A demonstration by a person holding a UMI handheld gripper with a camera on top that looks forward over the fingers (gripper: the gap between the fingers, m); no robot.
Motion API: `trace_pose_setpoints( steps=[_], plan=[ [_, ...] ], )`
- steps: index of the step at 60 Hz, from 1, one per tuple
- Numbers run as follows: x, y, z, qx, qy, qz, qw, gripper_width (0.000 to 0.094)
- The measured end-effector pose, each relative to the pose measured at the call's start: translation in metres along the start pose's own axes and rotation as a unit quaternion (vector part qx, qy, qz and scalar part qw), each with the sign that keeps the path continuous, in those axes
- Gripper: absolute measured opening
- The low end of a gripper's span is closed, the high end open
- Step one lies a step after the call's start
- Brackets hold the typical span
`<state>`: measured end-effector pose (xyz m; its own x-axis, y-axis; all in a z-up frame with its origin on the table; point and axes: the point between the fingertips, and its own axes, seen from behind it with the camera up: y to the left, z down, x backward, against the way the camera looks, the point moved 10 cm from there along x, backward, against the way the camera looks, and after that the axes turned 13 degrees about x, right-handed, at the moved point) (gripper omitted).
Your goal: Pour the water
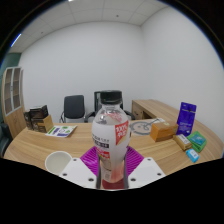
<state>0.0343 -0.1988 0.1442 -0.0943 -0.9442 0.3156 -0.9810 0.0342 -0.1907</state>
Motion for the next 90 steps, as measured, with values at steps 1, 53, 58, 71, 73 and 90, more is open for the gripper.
trace_pose_setpoints(
  steps=[1, 53, 58, 71, 73, 90],
  plan=[
    [-0.001, -0.001, 0.004, 0.000, 0.002, -0.001, 1.000, 0.0302],
    [0.072, 0.005, 0.012, -0.005, 0.075, 0.034, 0.997, 0.0854],
    [0.114, 0.015, -0.003, 0.000, 0.081, 0.036, 0.996, 0.0855],
    [0.236, 0.048, -0.033, 0.001, 0.106, 0.029, 0.994, 0.0858],
    [0.253, 0.052, -0.036, 0.006, 0.108, 0.029, 0.994, 0.0856],
    [0.368, 0.075, -0.046, 0.013, 0.117, 0.036, 0.992, 0.0857]
  ],
)
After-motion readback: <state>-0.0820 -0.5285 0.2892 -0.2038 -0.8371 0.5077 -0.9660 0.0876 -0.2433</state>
